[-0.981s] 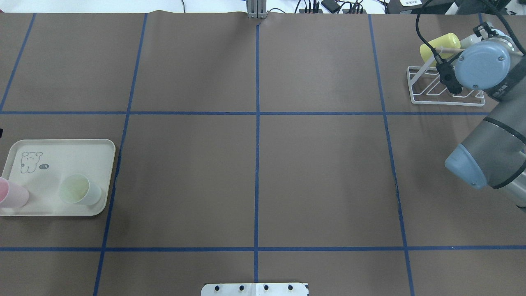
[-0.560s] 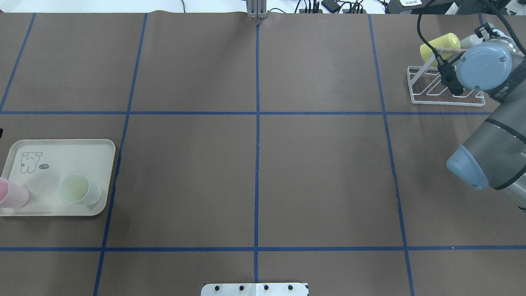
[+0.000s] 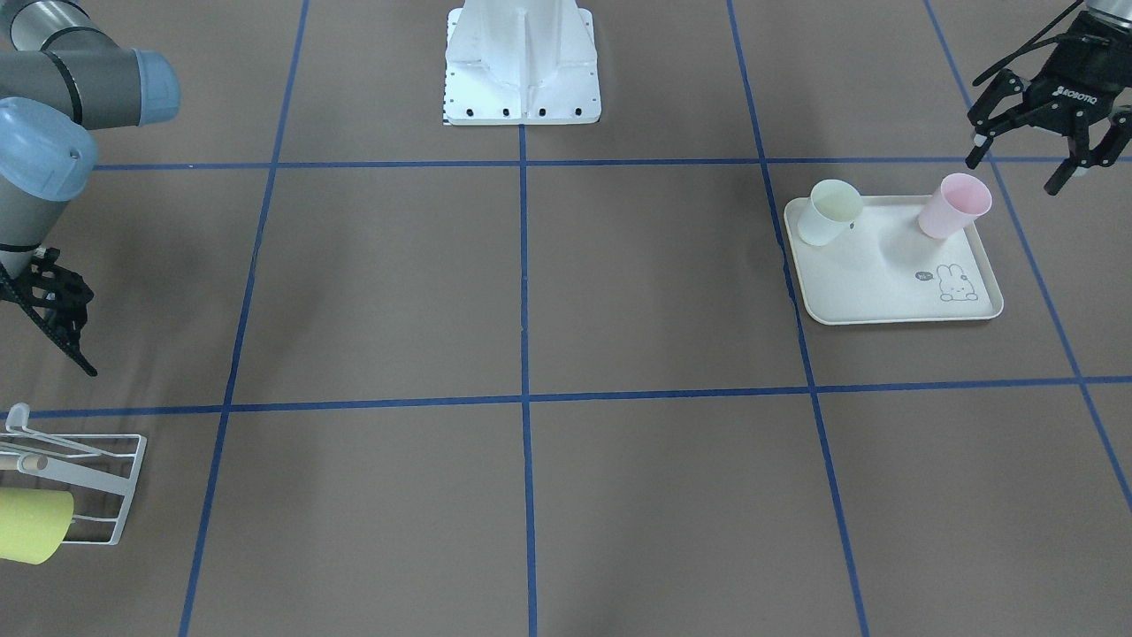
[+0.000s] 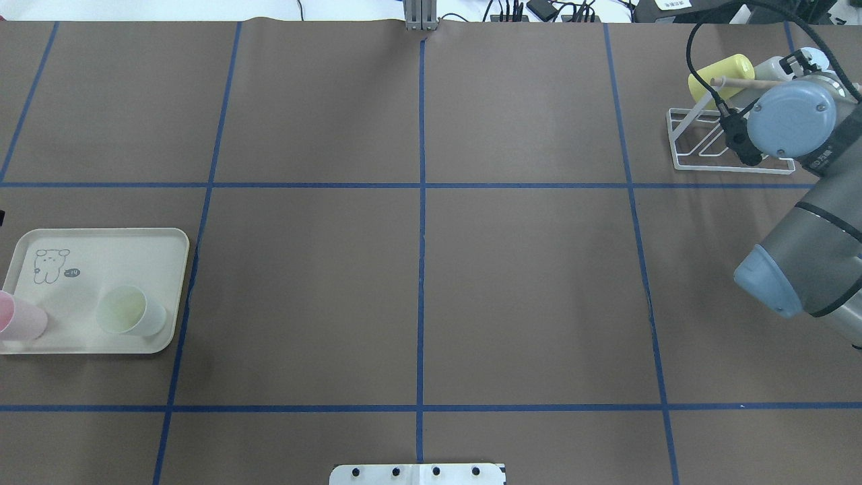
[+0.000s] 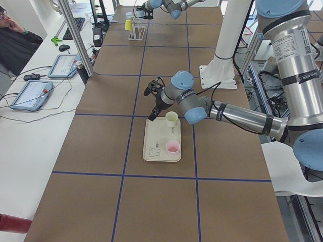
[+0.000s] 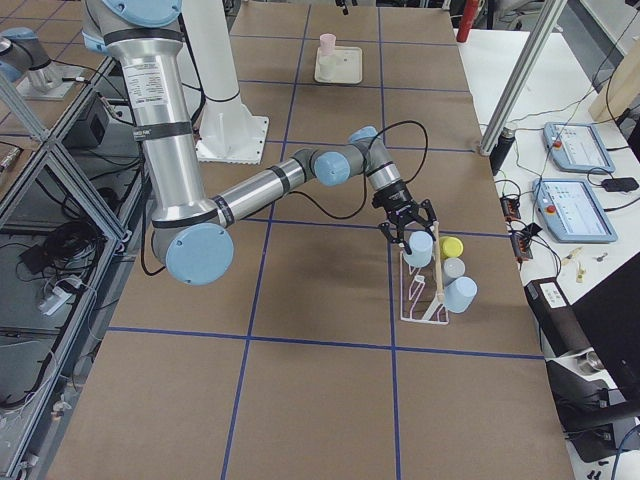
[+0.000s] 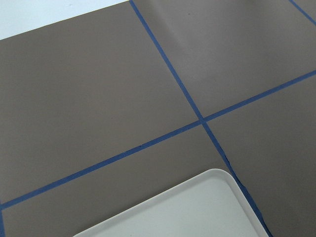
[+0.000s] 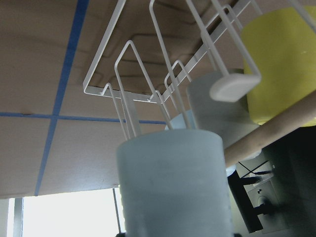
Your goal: Transfer IKEA cup to right arm and place on rack
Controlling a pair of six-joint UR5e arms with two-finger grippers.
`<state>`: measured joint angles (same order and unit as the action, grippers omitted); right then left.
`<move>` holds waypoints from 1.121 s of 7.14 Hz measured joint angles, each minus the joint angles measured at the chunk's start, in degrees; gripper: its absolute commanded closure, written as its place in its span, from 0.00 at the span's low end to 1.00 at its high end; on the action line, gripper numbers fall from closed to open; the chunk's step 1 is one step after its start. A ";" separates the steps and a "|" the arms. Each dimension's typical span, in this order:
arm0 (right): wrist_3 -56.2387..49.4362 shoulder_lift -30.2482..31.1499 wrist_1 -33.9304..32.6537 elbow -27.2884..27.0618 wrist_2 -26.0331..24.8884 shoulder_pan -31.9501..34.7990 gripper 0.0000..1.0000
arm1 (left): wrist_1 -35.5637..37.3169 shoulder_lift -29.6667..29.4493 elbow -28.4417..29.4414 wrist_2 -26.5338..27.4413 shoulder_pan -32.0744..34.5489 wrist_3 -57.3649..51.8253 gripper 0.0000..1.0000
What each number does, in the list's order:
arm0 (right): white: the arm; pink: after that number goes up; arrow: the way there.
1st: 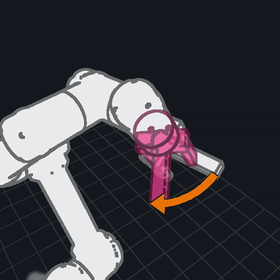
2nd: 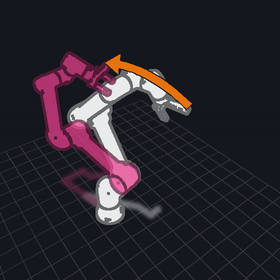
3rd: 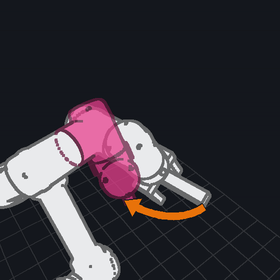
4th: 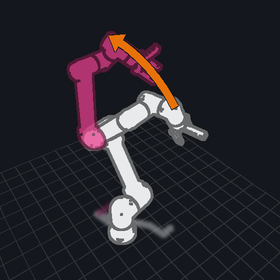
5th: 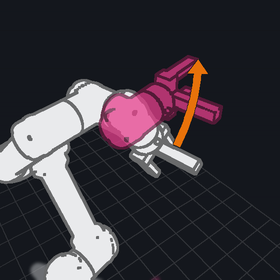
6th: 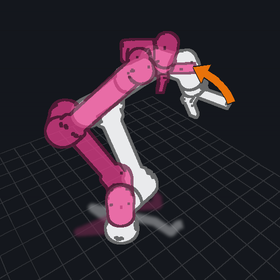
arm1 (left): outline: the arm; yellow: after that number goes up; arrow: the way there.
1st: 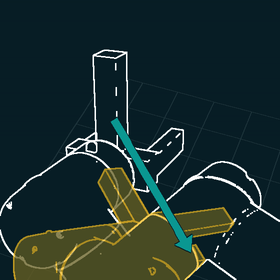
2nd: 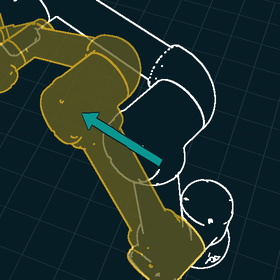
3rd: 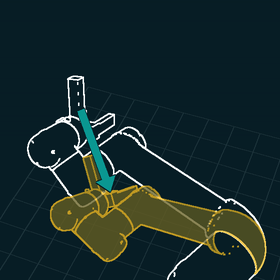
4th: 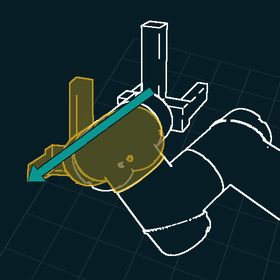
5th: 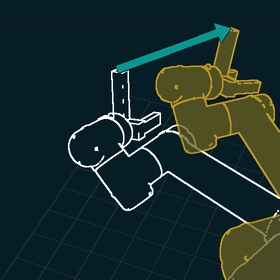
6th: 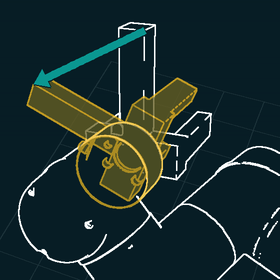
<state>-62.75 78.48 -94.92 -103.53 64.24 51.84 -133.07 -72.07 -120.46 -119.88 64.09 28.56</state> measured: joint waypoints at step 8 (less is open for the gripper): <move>-0.59 -0.73 0.17 3.19 0.08 -2.26 0.02 | 0.00 -0.01 0.05 0.00 -0.02 0.00 0.00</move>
<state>-63.34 77.76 -94.75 -100.34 64.33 49.59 -133.07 -72.09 -120.41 -119.88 64.07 28.56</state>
